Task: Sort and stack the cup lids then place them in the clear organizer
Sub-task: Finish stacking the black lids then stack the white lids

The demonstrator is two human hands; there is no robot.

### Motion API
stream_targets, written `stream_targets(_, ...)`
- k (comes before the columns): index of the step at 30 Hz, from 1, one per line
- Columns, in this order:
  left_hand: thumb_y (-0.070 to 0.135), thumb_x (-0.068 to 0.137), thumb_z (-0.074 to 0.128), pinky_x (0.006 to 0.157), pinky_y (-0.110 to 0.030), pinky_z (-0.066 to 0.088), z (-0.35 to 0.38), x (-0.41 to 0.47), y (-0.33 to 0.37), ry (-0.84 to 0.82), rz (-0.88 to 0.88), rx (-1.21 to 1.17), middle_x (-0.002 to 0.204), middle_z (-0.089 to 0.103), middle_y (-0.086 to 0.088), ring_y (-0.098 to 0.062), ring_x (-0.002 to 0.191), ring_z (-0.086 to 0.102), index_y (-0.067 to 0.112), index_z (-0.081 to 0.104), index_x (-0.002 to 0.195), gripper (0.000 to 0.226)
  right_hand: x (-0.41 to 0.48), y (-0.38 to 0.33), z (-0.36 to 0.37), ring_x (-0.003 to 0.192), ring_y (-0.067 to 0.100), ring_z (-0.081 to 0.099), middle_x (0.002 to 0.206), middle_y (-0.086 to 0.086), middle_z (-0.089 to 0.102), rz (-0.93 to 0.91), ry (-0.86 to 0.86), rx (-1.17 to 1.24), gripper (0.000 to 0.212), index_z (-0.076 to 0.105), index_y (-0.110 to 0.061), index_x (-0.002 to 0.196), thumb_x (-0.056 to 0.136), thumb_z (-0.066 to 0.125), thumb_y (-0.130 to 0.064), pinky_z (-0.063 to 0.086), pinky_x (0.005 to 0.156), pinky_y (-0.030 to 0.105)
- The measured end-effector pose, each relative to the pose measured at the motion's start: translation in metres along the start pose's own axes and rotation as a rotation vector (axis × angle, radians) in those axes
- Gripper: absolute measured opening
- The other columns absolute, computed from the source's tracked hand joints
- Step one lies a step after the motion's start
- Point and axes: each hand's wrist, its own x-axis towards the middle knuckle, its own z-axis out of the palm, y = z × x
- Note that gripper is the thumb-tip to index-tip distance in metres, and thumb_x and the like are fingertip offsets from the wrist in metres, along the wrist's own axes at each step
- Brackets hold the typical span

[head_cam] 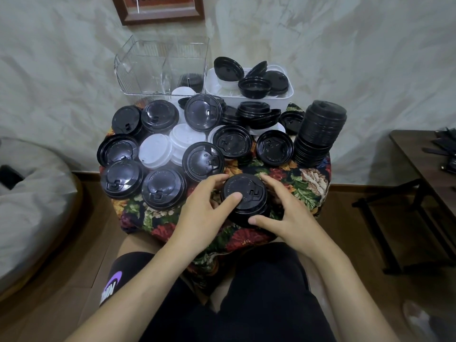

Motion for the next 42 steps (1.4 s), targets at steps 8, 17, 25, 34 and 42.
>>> stream_targets(8,0.087,0.063,0.063,0.103,-0.041,0.051,0.0,0.0,0.007,-0.071,0.021,0.14,0.131,0.041,0.034,-0.006,0.117,0.057,0.048,0.044,0.15,0.097,0.0,0.001,0.0,0.142,0.002,0.042,0.155,-0.028,0.043,0.012,0.007,0.012,0.093,0.026,-0.06,0.153,0.078,0.082,-0.061,0.039,0.118,0.04)
stream_targets(17,0.072,0.077,0.06,0.109,-0.047,0.046,-0.005,0.004,-0.004,-0.065,0.083,0.076,0.141,0.05,0.033,-0.003,0.123,0.054,0.045,0.065,0.132,0.061,0.001,0.003,0.0,0.129,-0.001,0.048,0.138,-0.035,0.051,0.074,-0.001,0.048,0.075,0.042,-0.059,0.136,0.076,0.087,-0.054,0.041,0.106,0.032)
stream_targets(25,0.078,0.069,0.071,0.103,-0.043,0.051,0.001,0.009,-0.008,-0.063,0.011,0.051,0.131,0.06,0.024,-0.007,0.123,0.058,0.053,0.052,0.132,0.07,0.0,0.004,0.002,0.124,-0.014,0.049,0.13,-0.042,0.052,0.05,0.015,0.052,0.069,0.043,-0.058,0.129,0.076,0.088,-0.051,0.044,0.109,0.034)
stream_targets(34,0.058,0.078,0.062,0.122,-0.04,0.031,-0.008,0.016,0.001,-0.332,0.091,0.098,0.147,0.035,0.036,0.003,0.145,0.028,0.04,0.043,0.154,0.081,-0.002,0.0,0.0,0.149,0.002,0.032,0.16,-0.03,0.033,0.007,-0.028,-0.034,0.105,0.016,-0.065,0.154,0.074,0.084,-0.063,0.032,0.121,0.035)
stream_targets(42,0.034,0.087,0.061,0.124,-0.045,0.032,-0.007,0.021,-0.006,-0.37,0.112,-0.01,0.158,0.042,0.021,-0.002,0.148,0.035,0.04,0.045,0.154,0.069,-0.001,0.007,0.0,0.147,0.0,0.037,0.157,-0.028,0.041,0.02,-0.021,0.025,0.096,0.025,-0.061,0.154,0.075,0.077,-0.073,0.035,0.122,0.044)
